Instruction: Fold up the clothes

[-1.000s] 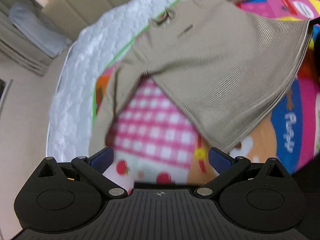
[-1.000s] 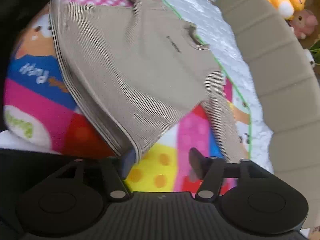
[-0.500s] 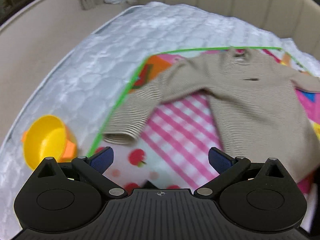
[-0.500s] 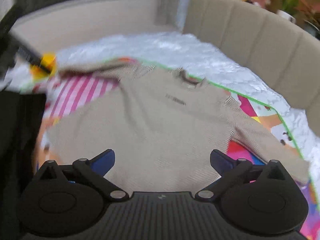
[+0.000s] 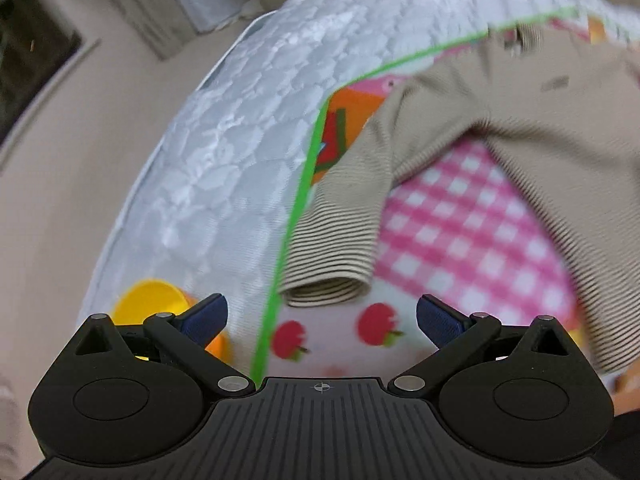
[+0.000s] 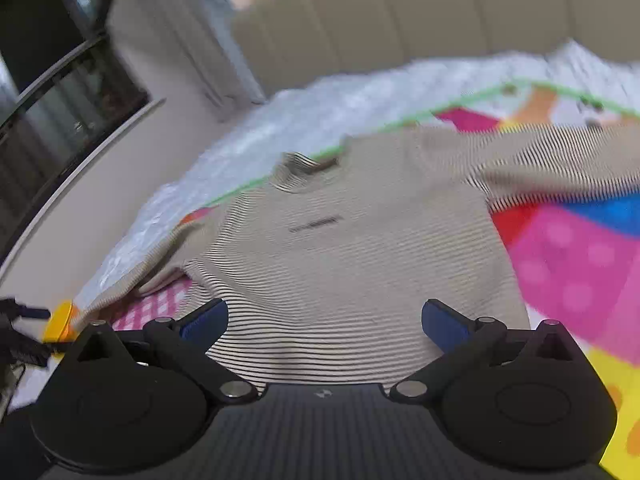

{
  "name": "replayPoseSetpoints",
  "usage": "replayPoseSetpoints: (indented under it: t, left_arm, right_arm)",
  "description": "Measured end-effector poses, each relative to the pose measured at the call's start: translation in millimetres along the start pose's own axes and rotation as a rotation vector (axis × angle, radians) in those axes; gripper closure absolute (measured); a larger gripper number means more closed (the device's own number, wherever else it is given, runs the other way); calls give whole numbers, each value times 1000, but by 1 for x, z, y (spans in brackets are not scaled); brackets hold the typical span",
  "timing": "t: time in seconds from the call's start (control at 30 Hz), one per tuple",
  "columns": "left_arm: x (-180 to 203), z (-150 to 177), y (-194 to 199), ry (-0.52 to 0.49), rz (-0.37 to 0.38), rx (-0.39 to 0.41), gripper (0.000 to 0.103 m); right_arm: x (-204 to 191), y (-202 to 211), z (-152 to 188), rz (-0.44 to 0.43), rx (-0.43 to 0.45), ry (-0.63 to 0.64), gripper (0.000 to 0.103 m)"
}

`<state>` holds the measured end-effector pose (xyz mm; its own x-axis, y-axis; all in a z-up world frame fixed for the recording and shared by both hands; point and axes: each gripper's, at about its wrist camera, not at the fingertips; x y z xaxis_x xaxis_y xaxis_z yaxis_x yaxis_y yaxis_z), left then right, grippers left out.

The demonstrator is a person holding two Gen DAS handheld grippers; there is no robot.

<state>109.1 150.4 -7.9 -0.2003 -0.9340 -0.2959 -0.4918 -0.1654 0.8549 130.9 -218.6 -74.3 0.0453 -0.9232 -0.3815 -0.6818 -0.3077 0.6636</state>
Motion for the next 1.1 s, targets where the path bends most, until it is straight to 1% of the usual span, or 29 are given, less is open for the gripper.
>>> replayPoseSetpoints:
  t: [0.03,0.07,0.1,0.13,0.17,0.2,0.27,0.3,0.33,0.37,0.4,0.43,0.5,0.57,0.63,0.7,0.77,0.8,0.83,0.87,0.9,0.93,0.97,1.0,1.07,1.1]
  left_arm:
    - [3,-2,-7,-34,-18,1,4]
    - [7,-6,-14,-72,-35,4,10]
    - [8,-11,-21,-96,-49,3,30]
    - [6,-17,-27,-100,-57,-4,43]
    - [-2,-25,-33,-82,-71,-4,43]
    - [-16,-33,-36,-46,-114,9,42]
    - [-49,-49,-40,47,-226,44,32]
    - [-69,-55,-40,121,-281,62,23]
    - [-90,-58,-37,210,-311,74,20]
    - [-111,-59,-34,302,-329,83,20]
    - [-128,-59,-31,384,-321,91,20]
    - [-141,-55,-28,456,-294,98,17]
    - [-155,-45,-26,571,-206,105,15]
    - [-153,-34,-29,653,-103,95,15]
    - [-141,-27,-36,716,10,83,15]
    - [-119,-28,-40,767,116,87,16]
    - [-90,-34,-40,830,194,129,15]
    - [-74,-39,-40,870,230,157,15]
    - [-57,-43,-40,910,265,185,15]
    - [-41,-47,-39,950,301,213,13]
    - [-24,-50,-40,975,349,228,13]
    - [-7,-53,-42,993,403,237,13]
    - [11,-56,-44,972,455,239,13]
    - [19,-57,-47,946,478,234,13]
    - [24,-57,-54,903,499,220,15]
    - [27,-57,-58,882,510,213,20]
  right_arm:
    - [3,-3,-1,4,-9,-20,0]
    - [6,-5,-1,7,-15,-35,0]
    - [7,-5,-1,10,-18,-44,0]
    - [9,-5,-1,13,-18,-49,0]
    - [9,-5,0,17,-16,-49,0]
    - [9,-5,0,18,-14,-47,0]
    - [8,-6,1,22,-17,-40,0]
    - [7,-8,1,26,-23,-33,0]
    - [6,-10,1,30,-29,-24,0]
    - [5,-11,2,35,-35,-13,0]
    - [3,-13,2,40,-41,-2,0]
    - [2,-15,3,44,-46,10,0]
    - [-2,-16,3,45,-52,29,0]
    - [-2,-17,3,42,-59,34,0]
    - [-2,-17,3,44,-57,29,0]
    - [-2,-14,3,43,-43,29,0]
    - [-6,-5,-1,26,13,59,0]
    - [-13,-2,-4,23,49,113,1]
    - [-23,-4,-10,41,79,200,6]
    - [-35,-9,-16,70,99,297,21]
    - [-46,-15,-22,91,110,378,29]
    - [-56,-25,-30,96,108,431,41]
    - [-65,-36,-41,91,102,466,46]
    - [-73,-46,-50,82,98,484,46]
    - [-87,-69,-71,63,93,519,46]
    - [-94,-82,-79,56,89,527,46]
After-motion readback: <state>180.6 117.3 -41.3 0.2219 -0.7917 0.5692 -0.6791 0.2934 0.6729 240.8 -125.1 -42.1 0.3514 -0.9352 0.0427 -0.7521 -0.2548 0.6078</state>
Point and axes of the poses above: each gripper's, at about its wrist camera, not at the fingertips, and y roughly against the way its jaws point, x to its right, z to its underside, and after that the axes turned 6 degrees about z, right-handed
